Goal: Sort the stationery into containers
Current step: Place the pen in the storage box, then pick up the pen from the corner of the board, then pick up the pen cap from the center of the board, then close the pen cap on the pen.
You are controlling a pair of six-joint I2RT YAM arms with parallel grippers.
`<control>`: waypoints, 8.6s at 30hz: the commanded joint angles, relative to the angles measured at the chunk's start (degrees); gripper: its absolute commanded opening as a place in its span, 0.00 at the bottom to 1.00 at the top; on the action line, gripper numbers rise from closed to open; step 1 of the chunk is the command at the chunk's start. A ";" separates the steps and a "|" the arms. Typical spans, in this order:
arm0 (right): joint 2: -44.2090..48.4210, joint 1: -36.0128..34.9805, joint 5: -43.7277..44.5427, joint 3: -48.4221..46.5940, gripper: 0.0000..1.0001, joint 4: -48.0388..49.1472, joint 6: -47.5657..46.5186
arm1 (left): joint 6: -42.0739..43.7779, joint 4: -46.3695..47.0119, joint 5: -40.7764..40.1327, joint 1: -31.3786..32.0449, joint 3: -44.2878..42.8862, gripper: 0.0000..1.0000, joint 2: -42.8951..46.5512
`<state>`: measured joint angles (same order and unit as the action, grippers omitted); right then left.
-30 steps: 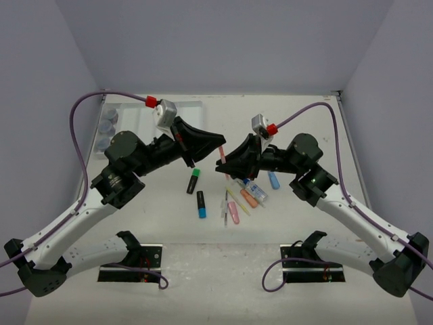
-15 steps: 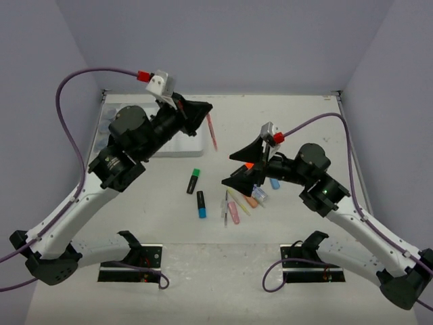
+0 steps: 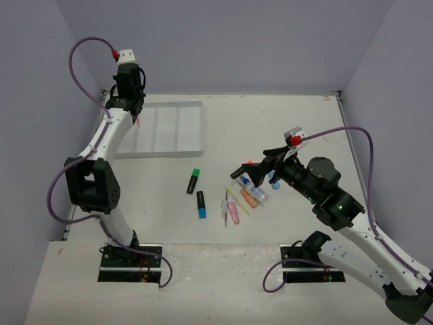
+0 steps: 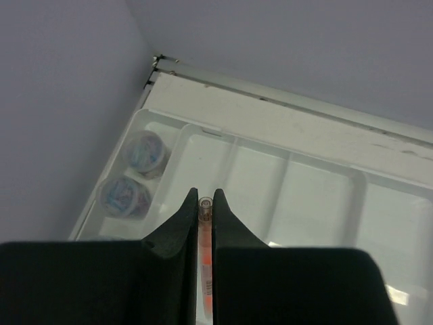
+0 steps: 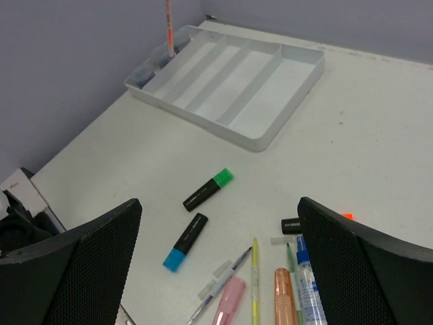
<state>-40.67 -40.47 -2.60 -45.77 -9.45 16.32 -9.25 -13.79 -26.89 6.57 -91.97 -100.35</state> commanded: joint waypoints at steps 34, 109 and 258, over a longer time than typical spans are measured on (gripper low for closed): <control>-14.15 -0.05 -0.93 -1.82 0.99 -0.08 0.30 | -2.31 -10.88 6.48 -7.28 -20.62 1.00 -11.66; -11.96 15.17 8.40 -11.28 0.00 -26.07 6.87 | -17.95 0.32 18.20 36.29 37.24 0.88 31.59; -2.62 -3.57 -13.16 3.89 0.00 13.91 19.15 | -33.56 63.27 28.38 45.72 59.33 0.00 38.23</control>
<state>-43.15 -43.88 -18.72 -38.19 0.67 34.16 -41.83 45.61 0.86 52.51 -34.36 -62.37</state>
